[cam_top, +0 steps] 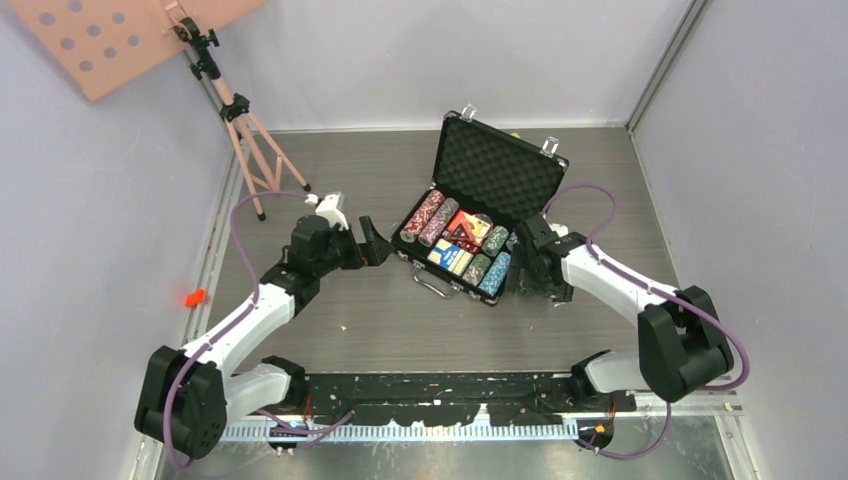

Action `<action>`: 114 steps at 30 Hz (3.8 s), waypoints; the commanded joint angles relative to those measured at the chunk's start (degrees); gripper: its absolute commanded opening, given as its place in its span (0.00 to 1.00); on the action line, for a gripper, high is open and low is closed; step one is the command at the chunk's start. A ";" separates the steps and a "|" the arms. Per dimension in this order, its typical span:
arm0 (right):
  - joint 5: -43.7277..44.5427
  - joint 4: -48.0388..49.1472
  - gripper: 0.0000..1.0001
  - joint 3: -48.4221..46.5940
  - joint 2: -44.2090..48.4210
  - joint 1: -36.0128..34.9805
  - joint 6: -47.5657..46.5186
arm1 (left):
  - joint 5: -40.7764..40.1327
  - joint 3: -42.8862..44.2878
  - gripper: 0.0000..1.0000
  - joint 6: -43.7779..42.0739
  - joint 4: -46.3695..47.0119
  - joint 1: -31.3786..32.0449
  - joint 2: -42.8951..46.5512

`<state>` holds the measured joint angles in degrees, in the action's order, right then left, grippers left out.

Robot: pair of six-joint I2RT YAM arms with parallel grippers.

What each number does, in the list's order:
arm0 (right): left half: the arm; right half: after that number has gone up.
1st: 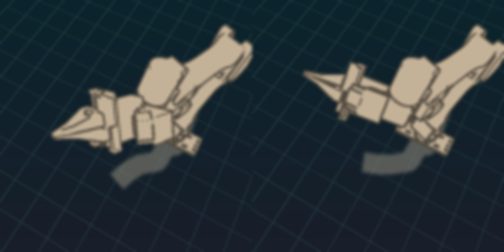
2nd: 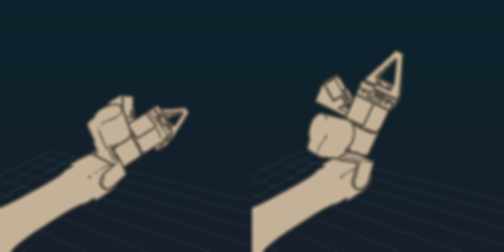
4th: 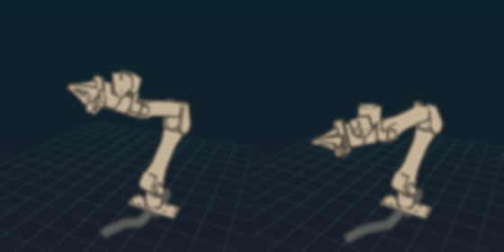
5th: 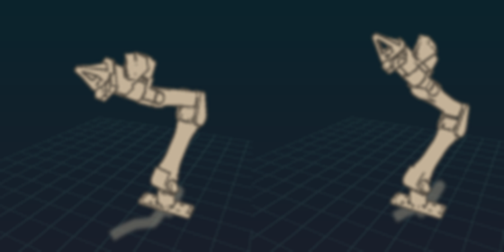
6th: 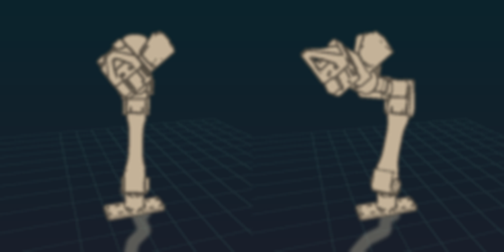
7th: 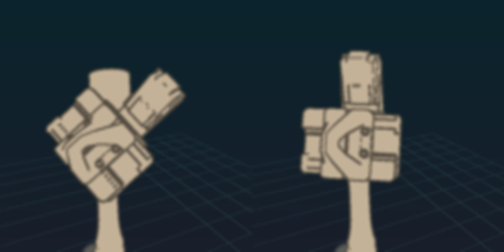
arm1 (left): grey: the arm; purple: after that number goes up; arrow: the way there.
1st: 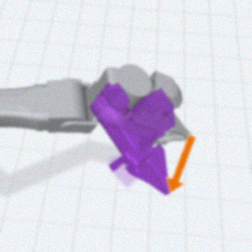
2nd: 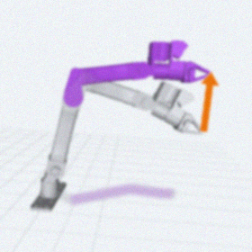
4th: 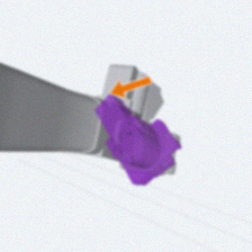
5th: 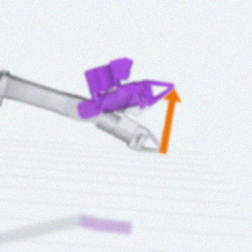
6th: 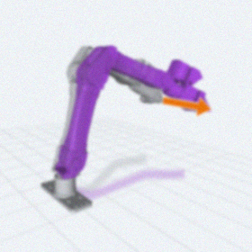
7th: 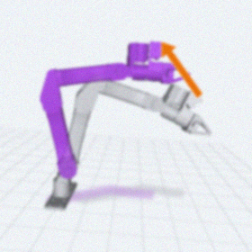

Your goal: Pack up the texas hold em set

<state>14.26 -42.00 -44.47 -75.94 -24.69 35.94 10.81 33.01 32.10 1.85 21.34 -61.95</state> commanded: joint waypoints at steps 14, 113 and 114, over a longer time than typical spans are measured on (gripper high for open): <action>-4.40 6.42 0.88 -3.02 -8.95 5.37 -3.94 | 2.61 0.06 1.00 -0.54 5.18 -0.07 -1.32; -25.14 10.28 0.02 -24.48 -7.10 -15.30 -19.02 | 47.20 38.81 0.48 12.07 -15.03 8.36 -40.18; -25.11 10.23 0.02 -24.87 -7.42 -15.41 -19.19 | 47.39 38.79 0.45 12.11 -15.03 8.36 -40.20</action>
<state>-10.48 -32.67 -65.60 -82.91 -39.44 18.44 54.96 69.89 43.59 -12.62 29.26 -102.08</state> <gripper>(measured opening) 0.500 0.496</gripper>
